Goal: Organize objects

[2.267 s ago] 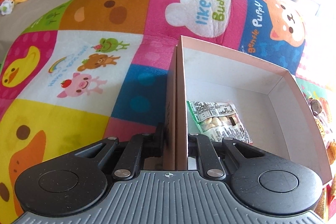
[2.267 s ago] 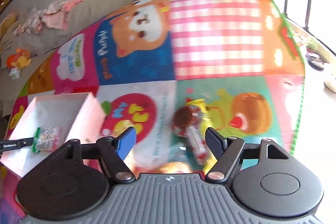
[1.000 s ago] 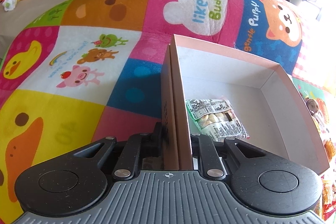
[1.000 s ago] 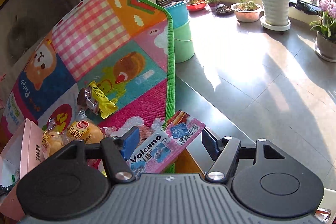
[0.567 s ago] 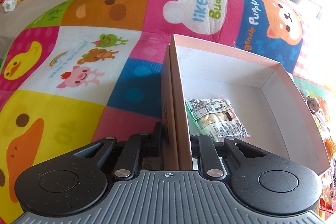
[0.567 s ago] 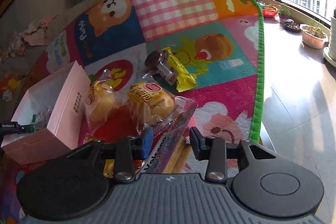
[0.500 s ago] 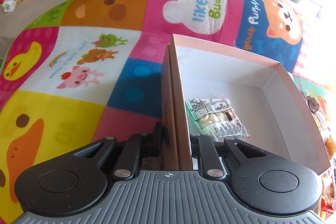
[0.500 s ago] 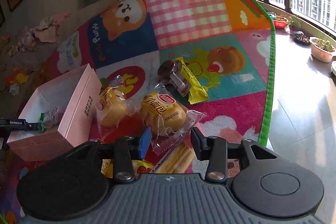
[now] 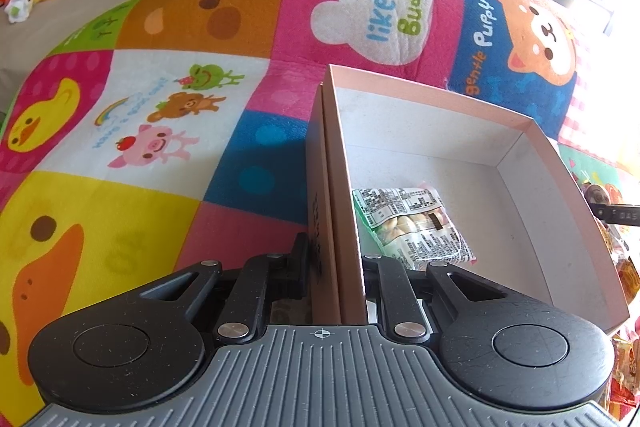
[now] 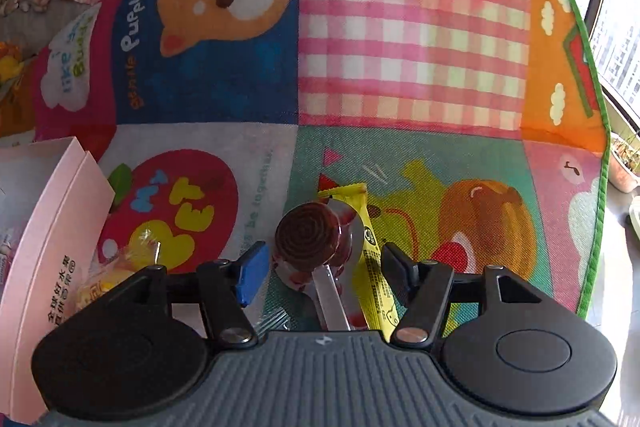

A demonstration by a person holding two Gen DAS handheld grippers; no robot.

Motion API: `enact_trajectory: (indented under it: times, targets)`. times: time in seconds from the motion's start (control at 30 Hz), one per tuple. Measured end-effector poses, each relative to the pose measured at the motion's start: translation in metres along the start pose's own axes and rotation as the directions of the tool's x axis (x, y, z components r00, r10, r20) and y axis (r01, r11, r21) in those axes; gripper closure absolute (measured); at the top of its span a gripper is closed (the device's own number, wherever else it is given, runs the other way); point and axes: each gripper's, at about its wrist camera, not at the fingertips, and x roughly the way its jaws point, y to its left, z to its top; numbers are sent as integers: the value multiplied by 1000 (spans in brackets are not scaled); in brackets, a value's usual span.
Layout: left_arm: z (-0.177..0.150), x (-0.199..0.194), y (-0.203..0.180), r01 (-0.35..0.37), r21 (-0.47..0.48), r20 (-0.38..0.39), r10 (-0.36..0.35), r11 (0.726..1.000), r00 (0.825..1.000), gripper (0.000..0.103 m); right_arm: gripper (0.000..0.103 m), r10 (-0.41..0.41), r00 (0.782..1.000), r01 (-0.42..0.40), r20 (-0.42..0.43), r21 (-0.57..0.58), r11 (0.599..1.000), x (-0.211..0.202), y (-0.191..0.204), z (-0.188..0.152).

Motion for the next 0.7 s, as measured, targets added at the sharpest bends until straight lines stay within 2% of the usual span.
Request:
enact_trajectory:
  times: [0.07, 0.1, 0.13, 0.23, 0.37, 0.4, 0.43, 0.47, 0.57, 0.63, 0.7]
  targets:
    - [0, 0, 0, 0, -1, 0, 0, 1000, 1000, 86, 40, -18, 1000, 18, -2, -21, 1000, 2, 4, 2]
    - [1, 0, 0, 0, -1, 0, 0, 1000, 1000, 86, 50, -22, 1000, 22, -2, -21, 1000, 0, 5, 2]
    - [1, 0, 0, -1, -1, 1, 1, 1000, 1000, 86, 52, -26, 1000, 26, 5, -13, 1000, -4, 5, 2]
    - [-1, 0, -2, -5, 4, 4, 5, 1000, 1000, 86, 52, 61, 998, -61, 13, 21, 998, -25, 4, -6]
    - [-2, -1, -1, -3, 4, 7, 3, 1000, 1000, 86, 53, 91, 995, -92, 32, 23, 996, -64, 10, -25]
    - [-2, -1, -1, -3, 5, 7, 3, 1000, 1000, 86, 58, 89, 995, -90, 49, 17, 996, -75, 12, -30]
    - [-2, -1, -1, -5, 9, 7, 5, 1000, 1000, 86, 81, 93, 994, -94, 57, 14, 995, -88, 14, -34]
    - [-2, -1, -1, -6, 13, 7, 6, 1000, 1000, 86, 83, 98, 993, -100, 61, 31, 994, -99, 13, -37]
    - [-2, 0, -4, -5, 36, 7, 5, 999, 1000, 86, 83, 121, 987, -129, 101, 75, 989, -135, 12, -45]
    - [-3, 0, -6, -10, 57, 9, 9, 998, 1000, 86, 83, 141, 982, -147, 123, 46, 988, -154, 17, -53]
    - [-3, 0, -7, -10, 69, 9, 10, 998, 1000, 86, 83, 126, 983, -127, 131, -5, 992, -164, 25, -59]
